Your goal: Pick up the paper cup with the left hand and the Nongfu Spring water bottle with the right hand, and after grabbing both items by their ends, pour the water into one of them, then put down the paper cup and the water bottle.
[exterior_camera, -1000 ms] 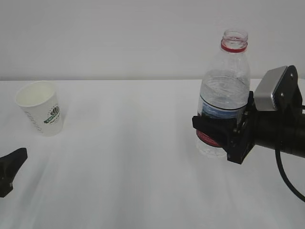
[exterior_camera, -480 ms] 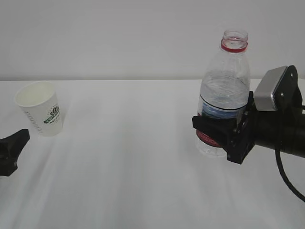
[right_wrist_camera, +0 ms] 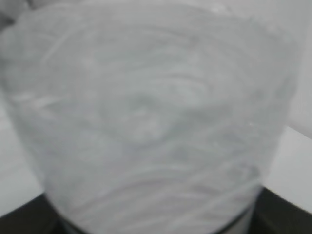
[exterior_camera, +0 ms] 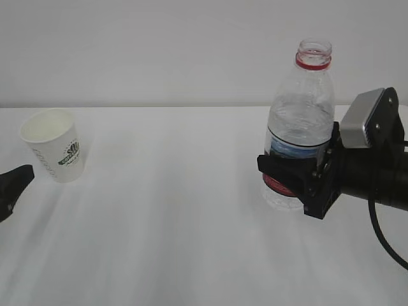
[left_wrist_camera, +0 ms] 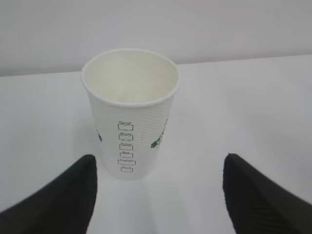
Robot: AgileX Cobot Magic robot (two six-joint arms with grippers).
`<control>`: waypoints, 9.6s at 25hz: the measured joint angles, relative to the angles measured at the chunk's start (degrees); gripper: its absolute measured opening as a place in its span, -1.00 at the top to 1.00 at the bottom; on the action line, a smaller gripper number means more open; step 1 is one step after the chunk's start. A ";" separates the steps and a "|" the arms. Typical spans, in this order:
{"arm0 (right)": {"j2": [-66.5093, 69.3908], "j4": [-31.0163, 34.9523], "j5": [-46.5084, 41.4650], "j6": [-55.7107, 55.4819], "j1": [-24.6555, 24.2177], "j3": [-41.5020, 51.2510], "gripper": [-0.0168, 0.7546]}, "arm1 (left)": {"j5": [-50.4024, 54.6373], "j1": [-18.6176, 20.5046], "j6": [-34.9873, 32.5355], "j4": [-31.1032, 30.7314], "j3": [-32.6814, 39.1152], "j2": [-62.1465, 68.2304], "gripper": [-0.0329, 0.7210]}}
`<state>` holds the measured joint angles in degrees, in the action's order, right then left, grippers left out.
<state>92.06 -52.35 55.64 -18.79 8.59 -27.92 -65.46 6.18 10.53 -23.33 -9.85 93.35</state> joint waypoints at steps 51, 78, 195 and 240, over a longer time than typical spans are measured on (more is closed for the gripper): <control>0.00 0.00 -0.11 -0.61 0.00 0.00 -0.28 | -0.38 1.85 -2.72 -4.07 -15.78 18.92 -0.92; -0.07 -0.11 -0.11 -1.97 0.00 0.00 -0.28 | -0.38 -2.03 -2.84 0.70 -28.08 25.59 -0.92; -0.07 -6.43 -0.32 -5.58 0.00 0.00 -0.28 | -0.63 -14.17 0.79 -32.53 -6.89 6.56 -0.61; -0.13 -6.43 -1.30 -5.92 0.00 0.00 -0.28 | 8.16 -34.84 6.86 -28.34 -19.81 6.56 -0.61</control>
<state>91.93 -58.79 54.34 -24.70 8.59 -27.92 -57.31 -28.66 17.39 -51.67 -29.66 99.91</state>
